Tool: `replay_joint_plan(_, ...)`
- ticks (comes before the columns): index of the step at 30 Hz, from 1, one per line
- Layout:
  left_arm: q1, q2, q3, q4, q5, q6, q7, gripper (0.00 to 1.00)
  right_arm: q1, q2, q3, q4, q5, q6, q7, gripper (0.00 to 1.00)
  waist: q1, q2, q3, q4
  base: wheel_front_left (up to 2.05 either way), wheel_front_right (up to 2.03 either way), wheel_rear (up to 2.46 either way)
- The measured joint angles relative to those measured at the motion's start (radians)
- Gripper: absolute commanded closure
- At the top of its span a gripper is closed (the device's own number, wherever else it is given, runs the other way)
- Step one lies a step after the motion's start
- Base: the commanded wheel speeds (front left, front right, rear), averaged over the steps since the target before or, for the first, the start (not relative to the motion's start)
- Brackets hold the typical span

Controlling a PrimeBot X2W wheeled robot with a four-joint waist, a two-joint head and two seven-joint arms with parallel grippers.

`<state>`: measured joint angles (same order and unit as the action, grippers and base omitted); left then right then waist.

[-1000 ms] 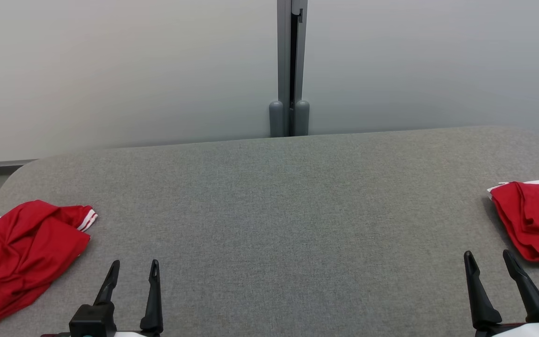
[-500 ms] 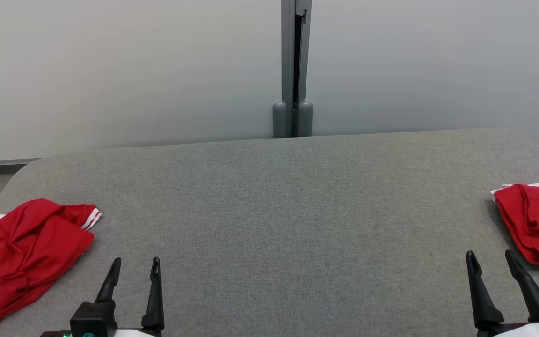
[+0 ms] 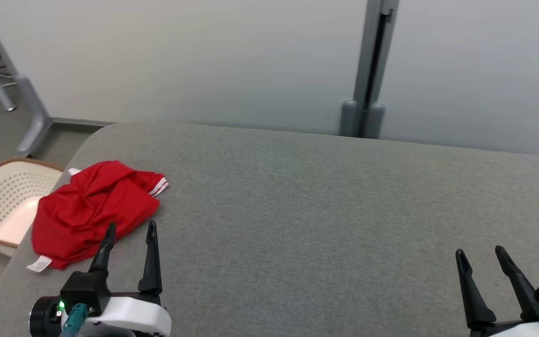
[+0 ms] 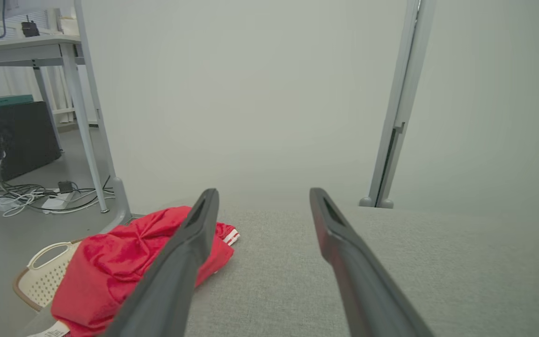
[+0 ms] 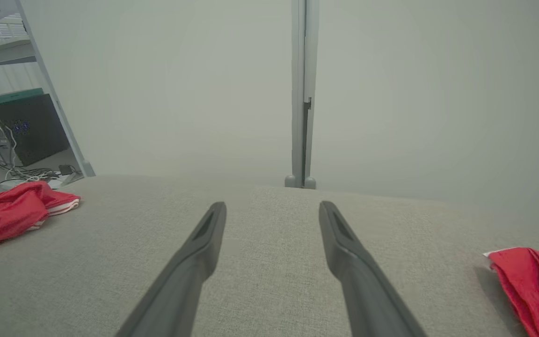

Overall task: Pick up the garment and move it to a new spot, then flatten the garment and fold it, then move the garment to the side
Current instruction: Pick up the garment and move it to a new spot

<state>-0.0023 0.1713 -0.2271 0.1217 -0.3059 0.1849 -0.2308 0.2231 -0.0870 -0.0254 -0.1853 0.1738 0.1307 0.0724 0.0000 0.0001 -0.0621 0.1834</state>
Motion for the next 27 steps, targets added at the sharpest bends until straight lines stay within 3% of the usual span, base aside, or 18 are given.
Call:
replay_joint_plan(6,-0.046,0.019,0.012,0.012,-0.008,-0.036,-0.016,0.00,-0.027,-0.012,0.041,-0.003,0.008,0.000,-0.001,0.00,0.0000,0.0000,0.017,0.145,0.00,0.00,0.00)
replay_joint_plan(13,-0.048,0.032,0.027,0.027,-0.022,-0.052,-0.025,0.00,-0.041,-0.018,0.054,-0.004,0.006,0.000,-0.002,0.00,0.0000,0.0000,0.037,0.245,0.00,0.00,0.00)
replay_joint_plan(27,-0.048,0.016,0.036,0.062,-0.031,-0.052,-0.030,0.00,-0.049,-0.032,0.043,-0.009,0.011,0.000,0.006,0.00,0.0000,0.0000,0.056,0.242,0.00,0.00,0.00)
